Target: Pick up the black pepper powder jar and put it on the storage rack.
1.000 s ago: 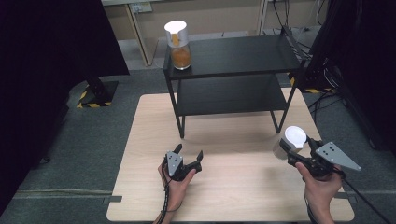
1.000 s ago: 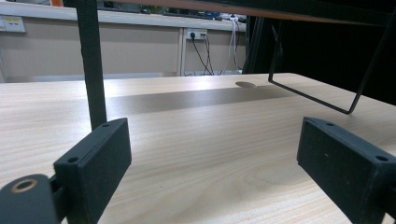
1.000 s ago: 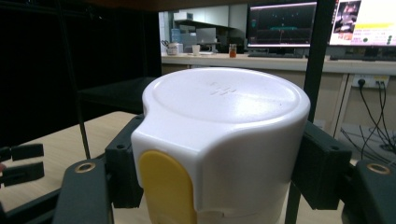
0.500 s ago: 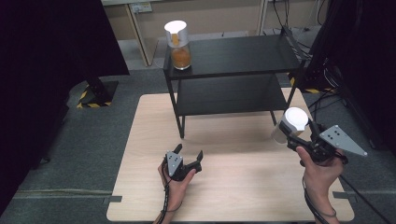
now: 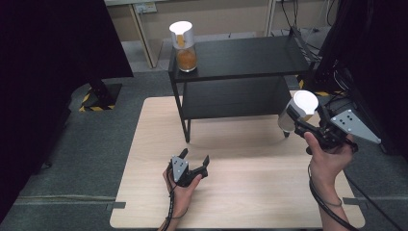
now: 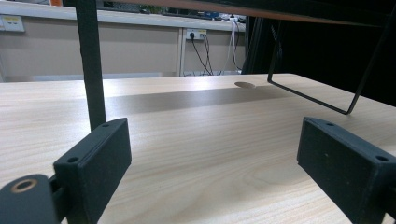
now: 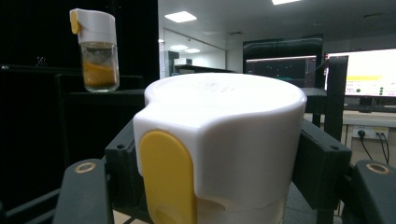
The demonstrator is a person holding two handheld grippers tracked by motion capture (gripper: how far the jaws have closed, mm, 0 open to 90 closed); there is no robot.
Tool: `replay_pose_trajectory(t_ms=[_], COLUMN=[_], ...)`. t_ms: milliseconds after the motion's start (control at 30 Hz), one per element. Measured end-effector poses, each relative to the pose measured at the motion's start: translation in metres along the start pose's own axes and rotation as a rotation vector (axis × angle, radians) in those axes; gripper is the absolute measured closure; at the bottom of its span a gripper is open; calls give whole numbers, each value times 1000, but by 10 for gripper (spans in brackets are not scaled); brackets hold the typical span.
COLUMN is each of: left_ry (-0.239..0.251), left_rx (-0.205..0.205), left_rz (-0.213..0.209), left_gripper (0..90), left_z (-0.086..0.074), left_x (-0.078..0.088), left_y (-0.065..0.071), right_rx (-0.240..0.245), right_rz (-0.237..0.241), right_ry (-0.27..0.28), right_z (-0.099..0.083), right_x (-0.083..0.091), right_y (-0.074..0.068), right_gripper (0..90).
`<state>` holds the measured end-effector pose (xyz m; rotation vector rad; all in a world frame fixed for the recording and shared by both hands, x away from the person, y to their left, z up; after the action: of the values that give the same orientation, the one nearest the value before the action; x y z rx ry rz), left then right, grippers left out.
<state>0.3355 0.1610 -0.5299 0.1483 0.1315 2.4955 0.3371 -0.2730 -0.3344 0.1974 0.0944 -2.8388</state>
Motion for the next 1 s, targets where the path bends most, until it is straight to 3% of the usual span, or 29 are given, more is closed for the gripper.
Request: replay_pose_trajectory(t_ms=[1000], left_ry=[0], left_rx=[7], left_rz=[-2], left_gripper=[93], left_z=[0], left_x=[0], left_y=[0], right_rx=[11], right_rz=[-13], right_ry=[68], right_z=[61], right_x=[-32], right_y=[0], right_gripper=[306])
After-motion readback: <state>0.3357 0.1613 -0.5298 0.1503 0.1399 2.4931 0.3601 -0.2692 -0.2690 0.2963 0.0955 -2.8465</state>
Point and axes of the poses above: each handheld gripper's, and its own axes: x roughly backward along the jaws, z roughly out of its top, y roughly to its right, the point moved 10 cm from there along -x, roughly forward along the jaws, and after that the axes turned 12 degrees about -z, right-handed, at the moved point
